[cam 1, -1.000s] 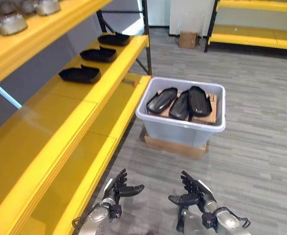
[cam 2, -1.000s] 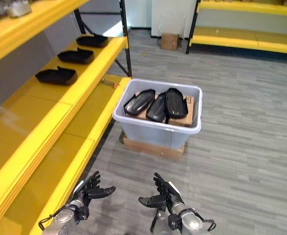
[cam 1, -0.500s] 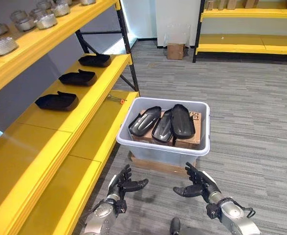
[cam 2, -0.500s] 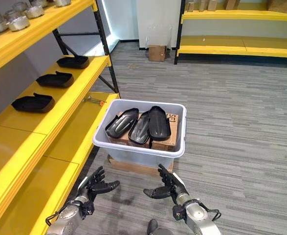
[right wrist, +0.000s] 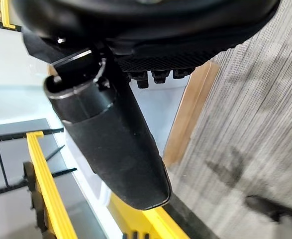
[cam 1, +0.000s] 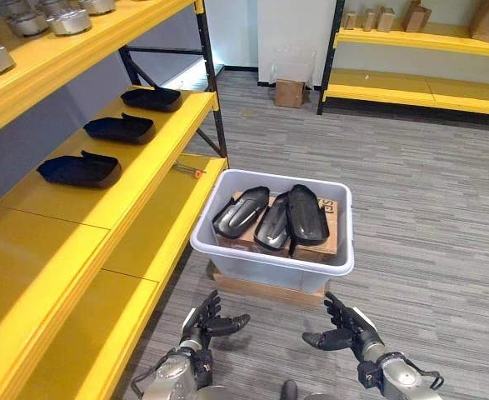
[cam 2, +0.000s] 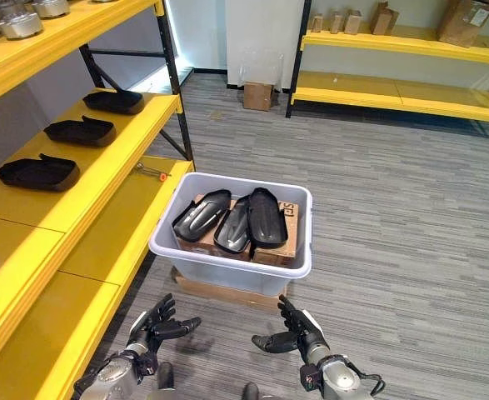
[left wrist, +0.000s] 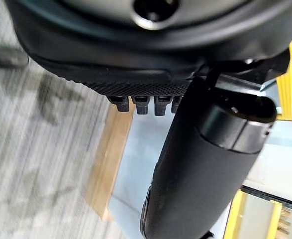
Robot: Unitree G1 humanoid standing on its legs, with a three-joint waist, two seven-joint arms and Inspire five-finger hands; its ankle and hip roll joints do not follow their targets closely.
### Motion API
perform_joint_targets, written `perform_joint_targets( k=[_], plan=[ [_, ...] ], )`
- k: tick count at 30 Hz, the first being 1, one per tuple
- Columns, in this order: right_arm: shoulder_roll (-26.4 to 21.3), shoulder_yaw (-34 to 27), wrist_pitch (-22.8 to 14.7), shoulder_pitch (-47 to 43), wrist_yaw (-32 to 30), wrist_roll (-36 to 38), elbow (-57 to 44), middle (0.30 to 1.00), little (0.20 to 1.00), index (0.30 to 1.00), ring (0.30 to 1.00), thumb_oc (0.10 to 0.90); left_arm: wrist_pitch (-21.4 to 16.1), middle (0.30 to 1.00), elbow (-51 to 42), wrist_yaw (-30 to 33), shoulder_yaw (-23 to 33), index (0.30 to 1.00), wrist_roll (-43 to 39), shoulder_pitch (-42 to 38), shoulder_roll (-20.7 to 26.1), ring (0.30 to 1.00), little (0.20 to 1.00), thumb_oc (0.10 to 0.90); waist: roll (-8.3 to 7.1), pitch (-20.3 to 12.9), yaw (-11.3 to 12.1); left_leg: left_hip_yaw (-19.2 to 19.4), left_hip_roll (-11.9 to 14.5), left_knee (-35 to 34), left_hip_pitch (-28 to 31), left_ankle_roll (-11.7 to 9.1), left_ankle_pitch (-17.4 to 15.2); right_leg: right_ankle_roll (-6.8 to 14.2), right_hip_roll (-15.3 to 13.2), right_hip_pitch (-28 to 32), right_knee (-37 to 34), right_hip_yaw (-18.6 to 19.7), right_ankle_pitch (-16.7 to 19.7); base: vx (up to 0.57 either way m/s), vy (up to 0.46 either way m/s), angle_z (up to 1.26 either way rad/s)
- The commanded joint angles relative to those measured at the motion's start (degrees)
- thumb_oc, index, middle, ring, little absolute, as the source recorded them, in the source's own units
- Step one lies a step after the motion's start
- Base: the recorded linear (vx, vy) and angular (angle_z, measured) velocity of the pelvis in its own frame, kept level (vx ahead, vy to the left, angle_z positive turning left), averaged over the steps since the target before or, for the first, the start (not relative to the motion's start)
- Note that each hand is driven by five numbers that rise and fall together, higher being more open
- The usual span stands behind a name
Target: Move parts from the plastic box to the shelf.
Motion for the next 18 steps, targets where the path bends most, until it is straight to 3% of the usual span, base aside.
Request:
perform_joint_targets(
  k=[1, 3, 8, 13, 17, 18],
  plan=[
    [1.48, -1.14, -4.46, -0.99, 0.65, 0.14, -6.2, 1.0, 1.0, 1.0, 1.0, 0.9, -4.29, 1.0, -4.57, -0.22, 0.74, 1.0, 0.52, -3.14, 2.37, 1.0, 1.0, 0.9, -3.15, -2.54, 0.88, 0.43, -1.31, -0.28, -2.38, -0.73, 0.58, 5.4, -8.49, 2.55, 0.15, 0.58, -3.26, 0.13, 0.231, -0.17],
    [1.8, -1.22, -4.34, -0.98, 0.67, 0.23, -6.28, 1.0, 1.0, 1.0, 1.0, 0.9, -4.31, 1.0, -4.82, -0.28, 0.65, 1.0, 0.51, -3.23, 2.7, 1.0, 1.0, 0.9, -3.49, -2.61, 0.95, 0.72, -1.83, 0.03, -2.11, -0.29, 0.16, 5.61, -9.23, 2.66, 0.34, 0.86, -3.18, 0.08, 0.15, 0.0],
    [3.39, -0.66, -3.64, -2.04, 0.98, -0.89, -6.37, 1.0, 1.0, 1.0, 1.0, 0.9, -4.31, 1.0, -5.71, 0.07, 0.2, 1.0, 0.93, -4.02, 4.51, 1.0, 1.0, 0.9, -5.23, -3.92, 1.36, 3.16, -7.1, 0.57, -1.47, 3.48, -4.22, 9.21, -15.15, 1.13, 3.17, 2.23, -1.03, 0.12, 0.298, -0.06],
    [4.12, 0.46, -3.65, -3.41, 0.74, -2.53, -6.76, 1.0, 1.0, 1.0, 1.0, 0.9, -4.44, 1.0, -6.12, 0.92, 0.63, 1.0, 1.04, -3.77, 5.06, 1.0, 1.0, 0.9, -5.67, -4.64, 1.95, 3.05, -11.3, -0.28, -1.16, 6.16, -6.23, 11.3, -18.66, -1.0, 6.11, 3.36, 2.33, 0.07, 0.231, -0.15],
    [4.77, 1.31, -3.55, -4.11, 0.74, -2.91, -7.1, 1.0, 1.0, 1.0, 1.0, 0.9, -4.36, 1.0, -6.26, 1.33, 1.0, 1.0, 1.2, -3.59, 5.45, 1.0, 1.0, 0.9, -5.73, -4.37, 2.1, 1.91, -14.88, -0.28, -0.5, 8.7, -8.45, 11.47, -20.37, -4.85, 13.49, 6.05, 5.47, 0.07, 0.284, -0.02],
    [4.99, 1.79, -3.38, -3.8, 1.0, -3.31, -6.95, 1.0, 1.0, 1.0, 1.0, 0.9, -4.09, 1.0, -6.44, 1.37, 1.04, 1.0, 1.83, -3.42, 5.56, 1.0, 1.0, 0.9, -5.36, -3.56, 1.7, 0.6, -16.64, -0.28, 0.34, 10.23, -9.2, 10.67, -20.55, -7.52, 20.64, 7.81, 9.27, 0.05, 0.268, -0.02]
  ],
)
